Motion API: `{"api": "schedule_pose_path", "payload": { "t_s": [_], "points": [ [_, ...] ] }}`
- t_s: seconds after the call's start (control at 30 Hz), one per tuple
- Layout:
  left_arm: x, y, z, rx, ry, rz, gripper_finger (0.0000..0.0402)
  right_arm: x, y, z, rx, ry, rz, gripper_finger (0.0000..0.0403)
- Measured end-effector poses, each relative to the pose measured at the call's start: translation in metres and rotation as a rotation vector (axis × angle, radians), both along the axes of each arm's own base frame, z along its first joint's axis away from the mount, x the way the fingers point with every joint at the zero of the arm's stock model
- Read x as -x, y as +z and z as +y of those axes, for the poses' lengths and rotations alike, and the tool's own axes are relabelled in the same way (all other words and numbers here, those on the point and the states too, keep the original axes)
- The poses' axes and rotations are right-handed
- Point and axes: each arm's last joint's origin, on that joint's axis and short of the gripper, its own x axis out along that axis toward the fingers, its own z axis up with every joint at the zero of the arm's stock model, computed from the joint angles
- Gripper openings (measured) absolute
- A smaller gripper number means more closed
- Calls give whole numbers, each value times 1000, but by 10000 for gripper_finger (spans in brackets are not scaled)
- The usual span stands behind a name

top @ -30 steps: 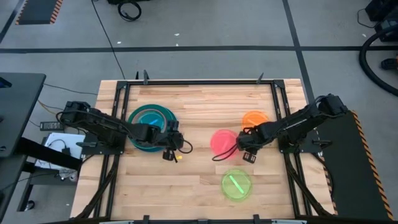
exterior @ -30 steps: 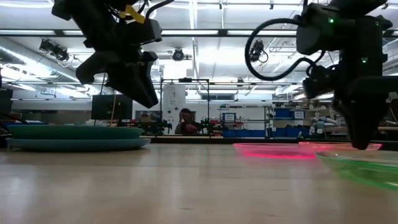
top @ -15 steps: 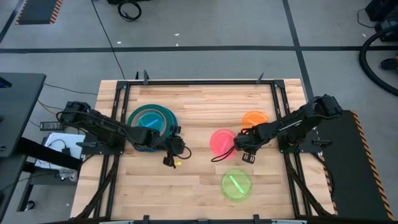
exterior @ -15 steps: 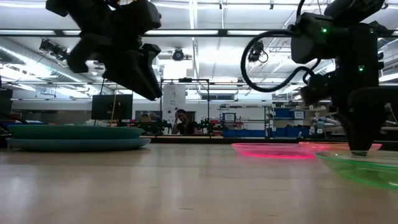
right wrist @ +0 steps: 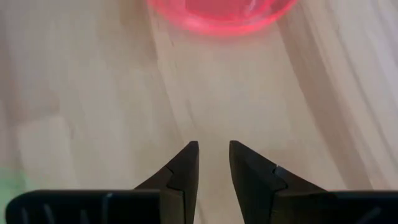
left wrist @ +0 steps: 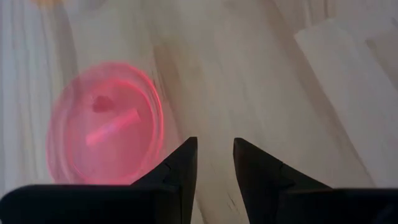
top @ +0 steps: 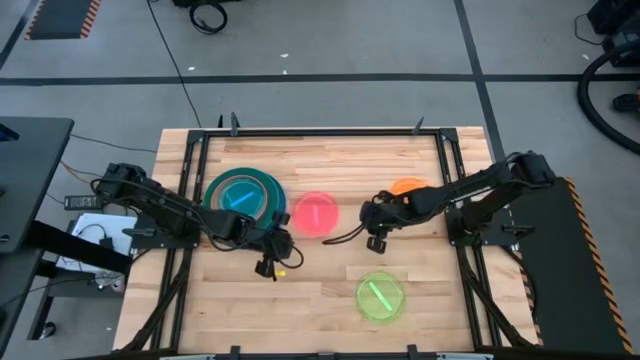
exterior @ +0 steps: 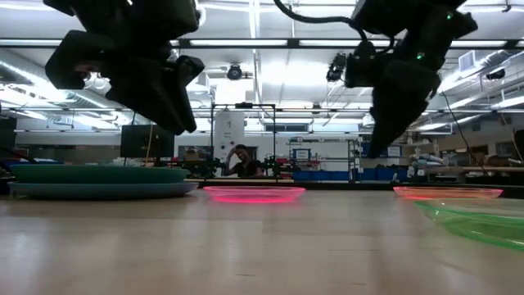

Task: Stack plastic plates
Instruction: Stack the pink plate on top of the light blue plate

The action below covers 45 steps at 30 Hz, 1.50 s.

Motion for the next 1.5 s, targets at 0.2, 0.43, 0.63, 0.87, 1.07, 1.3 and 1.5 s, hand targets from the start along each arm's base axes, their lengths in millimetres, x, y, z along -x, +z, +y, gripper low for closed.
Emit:
{"api": "schedule_pose_path", "payload": {
  "t_s": [0.2, 0.43, 0.63, 0.87, 1.07, 1.3, 1.5],
  "points": [
    [-8, -1, 8, 60, 90, -40, 111, 8, 25, 3, -1, -12, 0, 100],
    [-21, -27, 18, 18, 153, 8, 111, 14, 40, 5, 103, -58, -82, 100],
    [-26, -44, 21, -96, 152, 47, 111, 13, 42, 9, 156, -68, -115, 100],
    [-33, -57, 32, -167, 112, 84, 112, 13, 39, 13, 190, -52, -151, 100],
    [-35, -65, 41, -238, 50, 129, 111, 15, 30, 13, 190, -46, -152, 100],
    [-36, -67, 47, -234, 9, 147, 78, 8, 36, 16, 229, -8, -234, 100],
    [-36, -67, 47, -225, 5, 155, 12, 0, 45, 25, 304, 73, -350, 100]
  ]
}}
